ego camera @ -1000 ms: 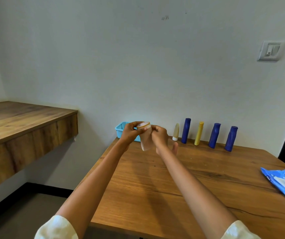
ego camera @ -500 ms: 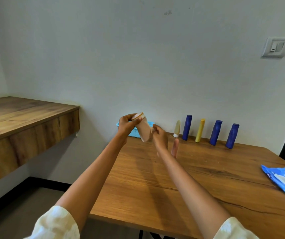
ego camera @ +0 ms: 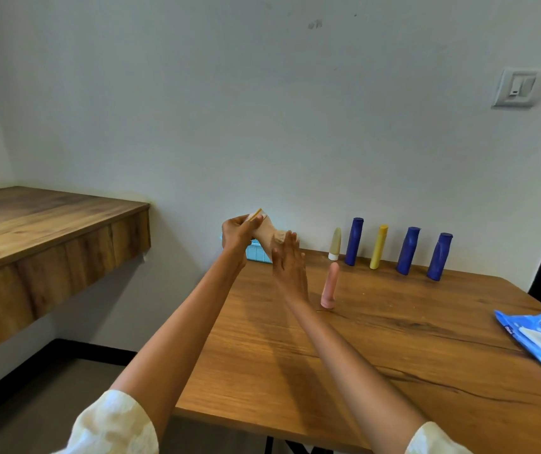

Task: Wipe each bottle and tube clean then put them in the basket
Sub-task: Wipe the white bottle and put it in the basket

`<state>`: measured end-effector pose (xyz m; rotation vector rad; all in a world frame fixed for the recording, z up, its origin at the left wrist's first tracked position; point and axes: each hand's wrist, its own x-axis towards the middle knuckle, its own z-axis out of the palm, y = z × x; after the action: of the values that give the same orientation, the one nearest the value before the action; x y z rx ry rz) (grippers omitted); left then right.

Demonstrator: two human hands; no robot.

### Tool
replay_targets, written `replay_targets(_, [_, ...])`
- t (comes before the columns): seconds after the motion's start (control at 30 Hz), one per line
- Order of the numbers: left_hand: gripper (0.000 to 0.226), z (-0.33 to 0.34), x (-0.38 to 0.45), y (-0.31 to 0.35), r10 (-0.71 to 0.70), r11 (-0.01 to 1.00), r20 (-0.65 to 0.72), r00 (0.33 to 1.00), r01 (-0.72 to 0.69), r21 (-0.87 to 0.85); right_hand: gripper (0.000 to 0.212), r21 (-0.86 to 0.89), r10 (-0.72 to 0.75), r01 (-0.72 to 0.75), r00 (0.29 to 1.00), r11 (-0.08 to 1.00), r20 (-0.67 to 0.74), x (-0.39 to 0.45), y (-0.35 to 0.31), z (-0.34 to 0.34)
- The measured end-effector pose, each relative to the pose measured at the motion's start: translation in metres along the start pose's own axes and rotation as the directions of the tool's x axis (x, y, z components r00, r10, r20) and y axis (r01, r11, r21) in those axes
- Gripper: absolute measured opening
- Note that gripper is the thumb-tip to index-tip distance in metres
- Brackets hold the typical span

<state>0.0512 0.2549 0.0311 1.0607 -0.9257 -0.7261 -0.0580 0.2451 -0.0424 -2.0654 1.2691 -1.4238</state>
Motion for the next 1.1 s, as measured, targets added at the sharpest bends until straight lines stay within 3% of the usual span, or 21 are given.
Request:
replay_targets(0.1, [0.022, 0.004, -0.004, 0.000, -0.031, 1.000, 0.022, 0.999, 0.031, -0.002, 0.084, 0.003, -0.060, 0.060, 0.998, 0.998, -0.023, 0.008, -0.018, -0.002])
replay_targets(0.17, [0.033, 0.005, -0.002, 0.000, -0.045, 0.999, 0.027, 0.999, 0.045, -0.010, 0.075, -0.035, -0.159, 0.159, 0.987, 0.987, -0.025, 0.003, -0.021, 0.002])
replay_targets(0.37, [0.033, -0.006, -0.001, 0.003, -0.011, 1.000, -0.033, 0.999, 0.010, -0.026, 0.046, -0.040, -0.179, 0.177, 0.983, 0.983, -0.044, -0.018, 0.006, -0.004])
replay_targets(0.5, [0.020, -0.004, -0.006, 0.003, 0.014, 1.000, 0.018, 1.000, -0.014, 0.008, 0.044, -0.054, -0.103, 0.098, 0.989, 0.994, -0.105, -0.005, 0.006, -0.005])
replay_targets(0.6, [0.017, 0.001, -0.008, 0.001, 0.012, 0.998, 0.065, 0.998, -0.016, 0.056, 0.045, -0.053, -0.134, 0.130, 0.988, 0.990, -0.080, 0.003, -0.008, -0.004])
replay_targets(0.73, [0.018, 0.003, -0.010, 0.000, 0.030, 0.989, 0.189, 0.981, -0.057, 0.140, 0.047, 0.046, -0.095, 0.100, 0.991, 0.994, -0.097, 0.013, -0.018, -0.008])
replay_targets(0.83, [0.027, 0.000, -0.008, -0.001, 0.086, 0.983, 0.203, 0.975, -0.116, 0.141, 0.041, 0.124, 0.021, -0.010, 0.996, 0.992, -0.091, 0.026, -0.020, -0.018])
replay_targets(0.97, [0.037, -0.005, -0.004, -0.005, 0.140, 0.984, 0.126, 0.982, -0.152, 0.093, 0.038, 0.133, 0.291, -0.289, 0.957, 0.948, 0.004, 0.031, -0.014, -0.028])
replay_targets(1.03, [0.037, -0.005, -0.003, -0.007, 0.158, 0.983, 0.105, 0.982, -0.166, 0.075, 0.033, 0.302, 0.460, -0.465, 0.883, 0.832, 0.091, 0.029, -0.007, -0.028])
replay_targets(1.1, [0.036, -0.003, -0.004, -0.008, 0.164, 0.984, 0.074, 0.984, -0.168, 0.053, 0.027, 0.572, 0.583, -0.607, 0.771, 0.552, 0.256, 0.025, -0.005, -0.027])
